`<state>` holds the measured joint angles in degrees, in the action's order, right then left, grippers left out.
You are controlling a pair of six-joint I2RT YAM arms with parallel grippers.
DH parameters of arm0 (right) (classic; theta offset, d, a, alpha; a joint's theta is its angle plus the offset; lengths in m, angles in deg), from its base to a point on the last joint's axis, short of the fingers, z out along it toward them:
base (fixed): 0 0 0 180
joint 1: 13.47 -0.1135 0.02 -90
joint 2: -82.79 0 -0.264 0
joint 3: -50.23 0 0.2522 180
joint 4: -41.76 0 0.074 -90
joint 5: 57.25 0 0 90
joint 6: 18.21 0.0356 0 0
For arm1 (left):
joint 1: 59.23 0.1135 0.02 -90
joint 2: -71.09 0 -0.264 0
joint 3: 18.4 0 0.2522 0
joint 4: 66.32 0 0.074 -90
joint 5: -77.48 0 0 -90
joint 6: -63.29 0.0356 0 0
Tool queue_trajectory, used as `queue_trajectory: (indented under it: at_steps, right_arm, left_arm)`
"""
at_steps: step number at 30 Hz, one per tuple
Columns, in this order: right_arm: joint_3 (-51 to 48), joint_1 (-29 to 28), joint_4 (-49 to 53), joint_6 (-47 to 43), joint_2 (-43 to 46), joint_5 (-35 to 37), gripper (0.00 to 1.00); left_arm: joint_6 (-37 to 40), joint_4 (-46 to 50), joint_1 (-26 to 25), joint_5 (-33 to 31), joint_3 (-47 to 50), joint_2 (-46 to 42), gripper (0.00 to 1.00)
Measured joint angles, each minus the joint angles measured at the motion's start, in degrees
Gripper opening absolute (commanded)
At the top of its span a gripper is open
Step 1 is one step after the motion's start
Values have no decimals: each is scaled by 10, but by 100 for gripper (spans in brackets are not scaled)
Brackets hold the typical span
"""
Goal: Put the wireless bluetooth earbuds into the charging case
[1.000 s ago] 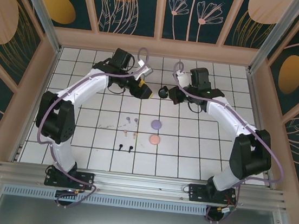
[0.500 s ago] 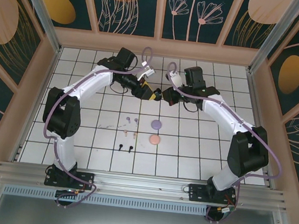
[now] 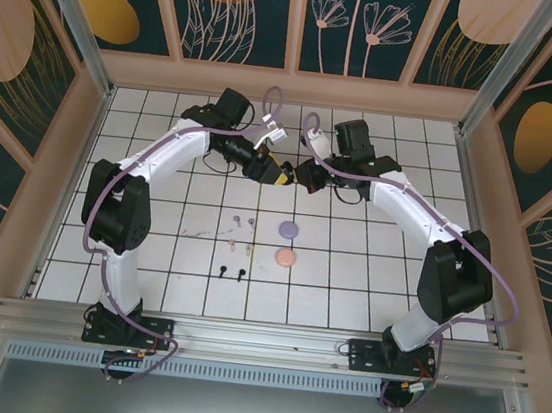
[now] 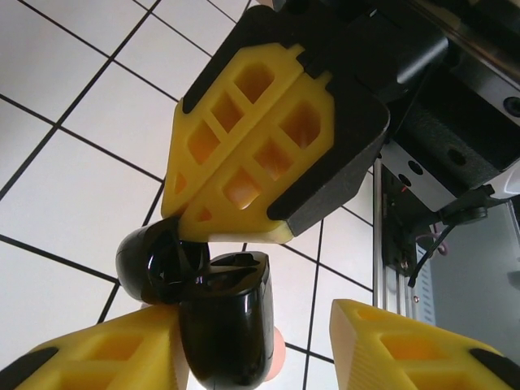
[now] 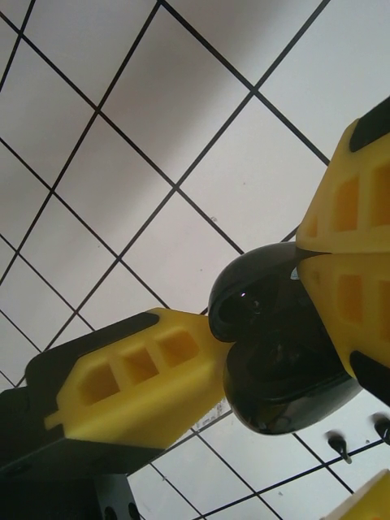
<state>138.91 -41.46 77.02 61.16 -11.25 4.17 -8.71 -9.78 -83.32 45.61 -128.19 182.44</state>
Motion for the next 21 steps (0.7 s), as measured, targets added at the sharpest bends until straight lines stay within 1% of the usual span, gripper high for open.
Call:
queue_trajectory:
  at_steps: [4, 9, 14, 17, 19, 21]
  right_arm:
    - [0, -3, 0, 0, 0, 0, 0]
    - [0, -6, 0, 0, 0, 0, 0]
    - [0, -7, 0, 0, -1, 0, 0]
    - [2, -7, 0, 0, -2, 0, 0]
    - [3, -7, 2, 0, -4, 0, 0]
    - [4, -7, 2, 0, -4, 0, 0]
  left_arm:
    - [0, 5, 0, 2, 0, 1, 42]
    - [4, 9, 3, 2, 0, 2, 31]
    - [5, 10, 5, 1, 0, 3, 25]
    - [5, 12, 5, 2, 0, 5, 25]
    - [5, 12, 5, 2, 0, 6, 29]
    - [5, 12, 5, 2, 0, 6, 30]
